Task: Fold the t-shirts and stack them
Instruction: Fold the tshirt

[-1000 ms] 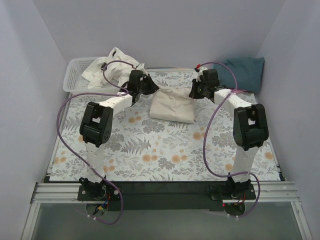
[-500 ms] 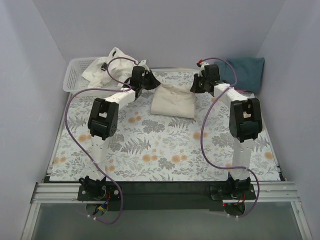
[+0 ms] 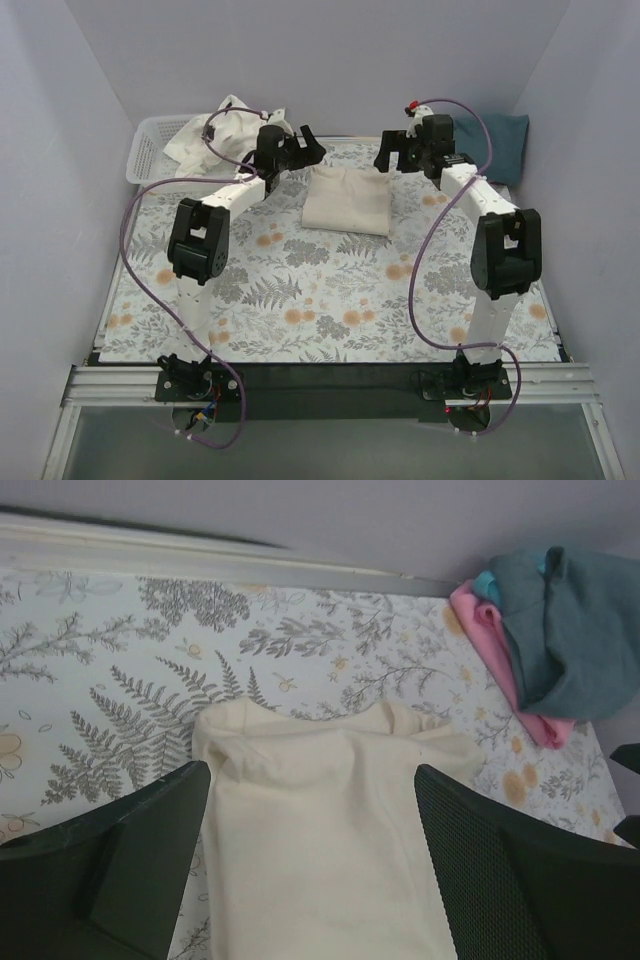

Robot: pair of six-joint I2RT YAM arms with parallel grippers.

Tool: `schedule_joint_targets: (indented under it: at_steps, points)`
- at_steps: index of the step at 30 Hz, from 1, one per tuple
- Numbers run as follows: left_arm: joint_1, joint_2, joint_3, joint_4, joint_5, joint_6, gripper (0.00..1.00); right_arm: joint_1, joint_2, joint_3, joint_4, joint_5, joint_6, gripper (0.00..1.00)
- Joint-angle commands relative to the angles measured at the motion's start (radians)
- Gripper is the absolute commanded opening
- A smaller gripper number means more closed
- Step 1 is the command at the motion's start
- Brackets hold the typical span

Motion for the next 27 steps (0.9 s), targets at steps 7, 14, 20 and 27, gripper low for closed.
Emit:
schedule_joint_targets:
  at_steps: [7,14,20,27]
  points:
    - [-0.066,-0.223,-0.23,0.097,0.075,0.049,0.77,-0.003,-0.292,-0.312,0.093,-0.048,0.043,0.98]
    - [-0.096,-0.188,-0.31,0.129,0.113,0.002,0.77,-0.012,-0.298,-0.427,0.107,-0.095,0.078,0.98]
    - [-0.109,-0.173,-0.409,0.123,0.014,-0.026,0.77,-0.053,-0.246,-0.464,0.179,-0.198,0.112,0.98]
    - [-0.109,-0.112,-0.448,0.131,0.004,-0.032,0.77,-0.07,-0.126,-0.432,0.218,-0.273,0.14,0.98]
